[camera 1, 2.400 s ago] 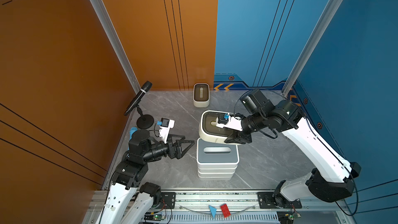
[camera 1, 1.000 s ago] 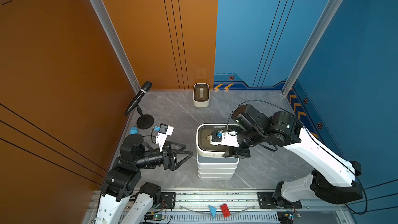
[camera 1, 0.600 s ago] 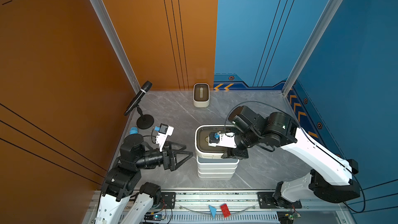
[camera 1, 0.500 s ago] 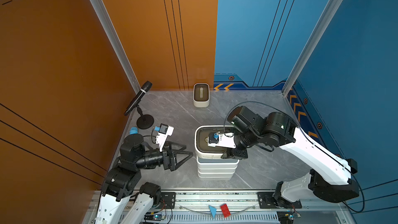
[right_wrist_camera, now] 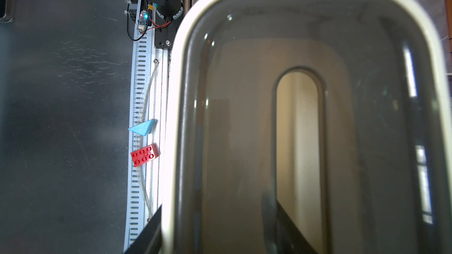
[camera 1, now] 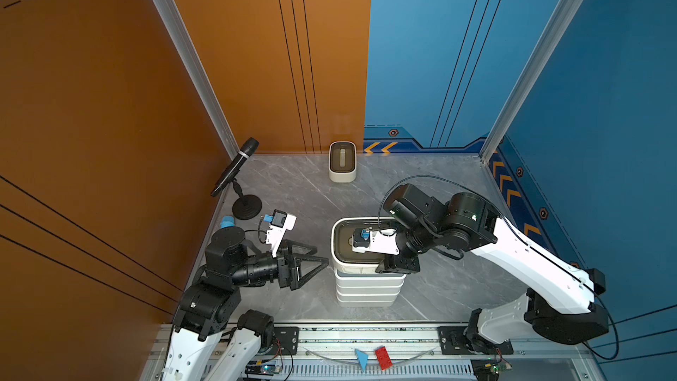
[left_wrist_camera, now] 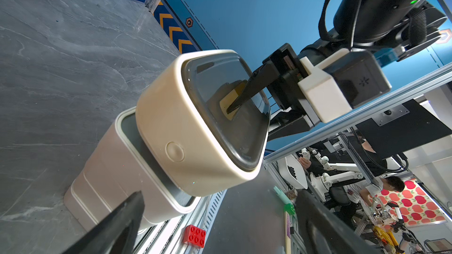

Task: Stack the tissue boxes
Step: Place the tissue box at the tissue box.

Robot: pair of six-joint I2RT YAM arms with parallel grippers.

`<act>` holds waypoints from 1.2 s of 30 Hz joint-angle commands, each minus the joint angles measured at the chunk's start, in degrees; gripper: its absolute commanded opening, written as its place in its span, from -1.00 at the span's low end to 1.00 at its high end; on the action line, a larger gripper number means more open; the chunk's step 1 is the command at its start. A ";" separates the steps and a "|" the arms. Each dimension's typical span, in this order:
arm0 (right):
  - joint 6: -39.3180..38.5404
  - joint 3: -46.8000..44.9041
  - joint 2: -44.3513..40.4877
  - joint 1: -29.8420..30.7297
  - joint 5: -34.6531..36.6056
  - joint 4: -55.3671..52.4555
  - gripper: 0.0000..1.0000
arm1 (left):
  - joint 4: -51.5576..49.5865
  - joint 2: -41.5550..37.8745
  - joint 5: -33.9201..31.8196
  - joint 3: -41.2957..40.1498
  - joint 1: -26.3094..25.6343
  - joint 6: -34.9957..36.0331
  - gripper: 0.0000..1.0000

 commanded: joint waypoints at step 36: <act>2.07 -1.15 0.52 1.45 -1.24 3.47 -0.26 | -0.60 1.29 2.40 -0.54 -0.09 1.70 0.96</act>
